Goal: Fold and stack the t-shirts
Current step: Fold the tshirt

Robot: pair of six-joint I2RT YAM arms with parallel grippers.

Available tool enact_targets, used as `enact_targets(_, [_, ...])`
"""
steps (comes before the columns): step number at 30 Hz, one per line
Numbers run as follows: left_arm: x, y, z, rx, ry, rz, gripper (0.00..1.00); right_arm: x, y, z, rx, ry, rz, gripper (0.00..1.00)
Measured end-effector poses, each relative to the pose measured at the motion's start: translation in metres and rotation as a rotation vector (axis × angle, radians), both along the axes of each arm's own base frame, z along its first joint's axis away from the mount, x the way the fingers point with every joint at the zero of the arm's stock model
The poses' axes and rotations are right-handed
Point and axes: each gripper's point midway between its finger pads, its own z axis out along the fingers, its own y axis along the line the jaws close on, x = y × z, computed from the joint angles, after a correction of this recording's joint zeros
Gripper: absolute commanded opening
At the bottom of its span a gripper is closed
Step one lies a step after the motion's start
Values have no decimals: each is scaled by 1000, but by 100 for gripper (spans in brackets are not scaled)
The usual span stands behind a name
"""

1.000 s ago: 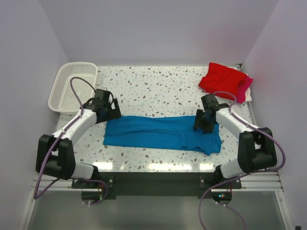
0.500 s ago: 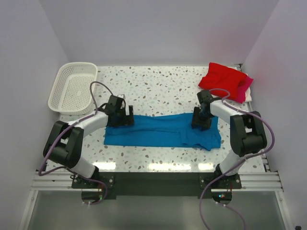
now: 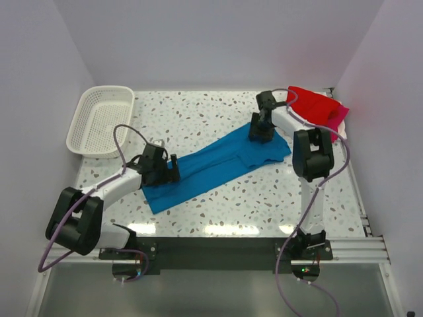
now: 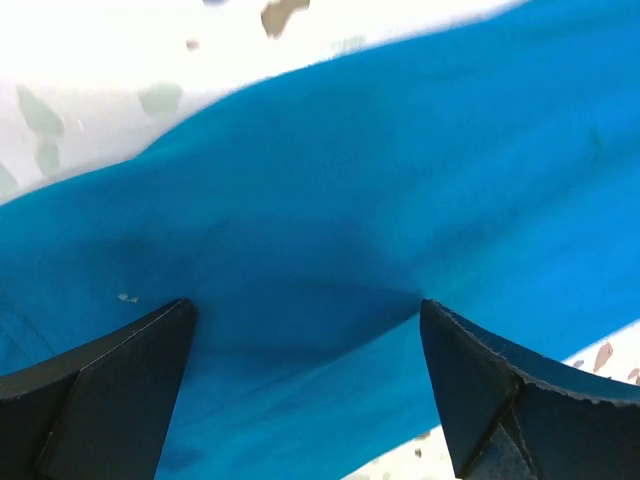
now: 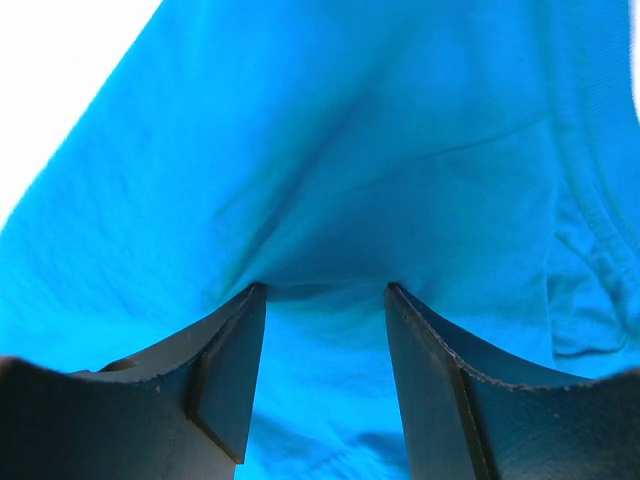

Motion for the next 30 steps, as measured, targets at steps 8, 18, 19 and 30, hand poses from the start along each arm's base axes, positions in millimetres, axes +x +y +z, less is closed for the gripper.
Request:
enact_targets(8, [-43,-3,3,19,120,-37,100,90,76,10,68,-182,77,57])
enact_targets(18, [-28,-12,57,-16,62,-33,100,63,88,19,101,-191,104,69])
enact_targets(19, [-27,-13,57,-18,62,-36,100,56,86,22,106,-186,107,70])
enact_targets(30, [-49,-14,5,-5,204,-95,100,20,93,44,145,-193,145,70])
